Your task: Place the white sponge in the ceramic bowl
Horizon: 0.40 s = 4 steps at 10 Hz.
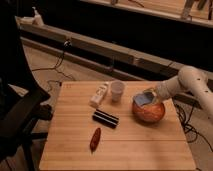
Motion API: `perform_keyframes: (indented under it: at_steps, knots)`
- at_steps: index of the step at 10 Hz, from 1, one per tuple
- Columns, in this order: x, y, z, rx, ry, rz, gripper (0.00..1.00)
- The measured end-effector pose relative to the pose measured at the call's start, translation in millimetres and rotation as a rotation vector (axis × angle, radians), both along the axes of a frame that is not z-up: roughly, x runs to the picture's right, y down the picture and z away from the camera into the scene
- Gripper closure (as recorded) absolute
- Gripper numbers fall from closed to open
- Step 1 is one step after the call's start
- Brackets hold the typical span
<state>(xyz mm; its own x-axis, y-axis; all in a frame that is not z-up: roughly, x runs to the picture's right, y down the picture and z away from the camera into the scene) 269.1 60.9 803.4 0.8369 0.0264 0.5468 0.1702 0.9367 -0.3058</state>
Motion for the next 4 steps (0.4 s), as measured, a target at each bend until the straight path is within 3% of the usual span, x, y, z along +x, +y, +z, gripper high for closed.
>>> perform_keyframes:
  at_steps: [4]
  knots:
    - [7.5, 0.4, 6.0, -0.021, 0.026, 0.026, 0.23]
